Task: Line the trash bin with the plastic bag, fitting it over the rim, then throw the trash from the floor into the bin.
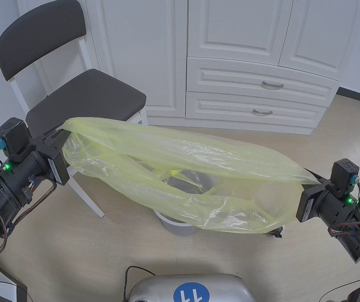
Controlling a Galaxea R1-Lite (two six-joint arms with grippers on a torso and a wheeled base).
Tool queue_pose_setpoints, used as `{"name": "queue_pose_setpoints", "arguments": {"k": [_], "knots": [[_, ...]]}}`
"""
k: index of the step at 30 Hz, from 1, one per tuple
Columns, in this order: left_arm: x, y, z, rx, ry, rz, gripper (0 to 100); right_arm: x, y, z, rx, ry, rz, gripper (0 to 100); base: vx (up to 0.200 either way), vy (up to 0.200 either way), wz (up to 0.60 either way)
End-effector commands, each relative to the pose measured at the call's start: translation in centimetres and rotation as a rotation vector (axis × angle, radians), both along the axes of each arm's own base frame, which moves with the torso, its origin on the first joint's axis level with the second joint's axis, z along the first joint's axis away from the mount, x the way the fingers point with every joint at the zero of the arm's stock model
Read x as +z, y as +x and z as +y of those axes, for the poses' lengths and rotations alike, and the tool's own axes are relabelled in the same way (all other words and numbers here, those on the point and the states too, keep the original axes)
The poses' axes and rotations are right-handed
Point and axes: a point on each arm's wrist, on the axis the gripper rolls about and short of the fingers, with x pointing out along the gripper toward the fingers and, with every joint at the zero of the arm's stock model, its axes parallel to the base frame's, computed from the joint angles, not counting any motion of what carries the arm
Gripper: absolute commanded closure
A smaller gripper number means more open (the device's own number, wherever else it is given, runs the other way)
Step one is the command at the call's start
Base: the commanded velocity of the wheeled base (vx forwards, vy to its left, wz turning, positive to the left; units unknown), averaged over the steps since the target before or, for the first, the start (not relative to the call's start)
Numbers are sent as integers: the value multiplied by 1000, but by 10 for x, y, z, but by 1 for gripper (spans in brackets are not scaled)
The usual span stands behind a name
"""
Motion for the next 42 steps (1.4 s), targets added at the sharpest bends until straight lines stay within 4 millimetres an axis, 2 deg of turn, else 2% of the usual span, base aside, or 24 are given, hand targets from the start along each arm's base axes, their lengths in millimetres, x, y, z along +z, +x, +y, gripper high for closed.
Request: {"name": "queue_pose_setpoints", "arguments": {"k": [1, 12, 23, 31, 42], "knots": [[0, 0, 3, 15, 0, -3, 100, 0, 0, -2, -5, 0, -2, 100, 0, 0, 0], [-1, 1, 9, 13, 24, -8, 100, -2, 1, -9, -27, -37, -3, 100, 0, 0, 0], [-2, 5, 5, -5, 31, -6, 100, -2, 1, -5, -10, -34, -4, 100, 0, 0, 0], [-16, 14, -27, -113, 58, 34, 100, -5, -2, 3, 43, -24, 7, 100, 0, 0, 0], [-24, 18, -54, -196, 15, -27, 100, -3, -2, 10, 100, 36, -17, 100, 0, 0, 0]]}}
